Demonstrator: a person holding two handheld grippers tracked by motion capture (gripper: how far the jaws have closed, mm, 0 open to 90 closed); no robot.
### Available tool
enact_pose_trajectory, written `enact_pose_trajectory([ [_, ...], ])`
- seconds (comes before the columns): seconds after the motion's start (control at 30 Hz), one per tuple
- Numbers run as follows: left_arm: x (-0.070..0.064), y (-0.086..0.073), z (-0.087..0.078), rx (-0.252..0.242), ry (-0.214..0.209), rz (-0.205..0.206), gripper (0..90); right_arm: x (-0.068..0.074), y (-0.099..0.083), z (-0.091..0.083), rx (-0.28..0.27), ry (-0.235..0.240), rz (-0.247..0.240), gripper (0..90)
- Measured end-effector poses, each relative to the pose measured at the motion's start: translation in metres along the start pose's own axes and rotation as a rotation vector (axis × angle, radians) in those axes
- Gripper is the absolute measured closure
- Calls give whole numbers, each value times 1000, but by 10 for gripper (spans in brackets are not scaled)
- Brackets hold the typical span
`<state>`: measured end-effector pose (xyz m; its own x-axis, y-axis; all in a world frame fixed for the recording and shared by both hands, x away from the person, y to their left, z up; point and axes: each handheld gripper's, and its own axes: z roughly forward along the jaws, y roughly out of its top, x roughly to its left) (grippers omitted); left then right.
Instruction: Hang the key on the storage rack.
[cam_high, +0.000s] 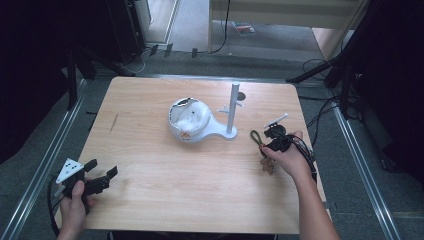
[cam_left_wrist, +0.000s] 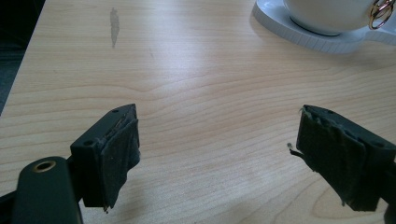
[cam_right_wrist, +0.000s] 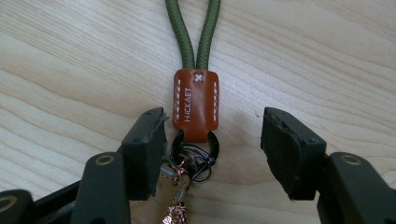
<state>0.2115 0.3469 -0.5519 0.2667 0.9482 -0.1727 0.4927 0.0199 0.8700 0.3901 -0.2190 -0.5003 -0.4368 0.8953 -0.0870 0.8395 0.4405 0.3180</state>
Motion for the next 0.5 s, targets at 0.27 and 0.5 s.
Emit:
enact_pose_trajectory([
  [0.27, 0, 0, 0, -3, -1, -5, 140, 4, -1, 9, 12, 8, -3, 458],
  [0.5, 0, 0, 0, 1, -2, -2, 141, 4, 0, 8, 4, 65, 47, 666],
])
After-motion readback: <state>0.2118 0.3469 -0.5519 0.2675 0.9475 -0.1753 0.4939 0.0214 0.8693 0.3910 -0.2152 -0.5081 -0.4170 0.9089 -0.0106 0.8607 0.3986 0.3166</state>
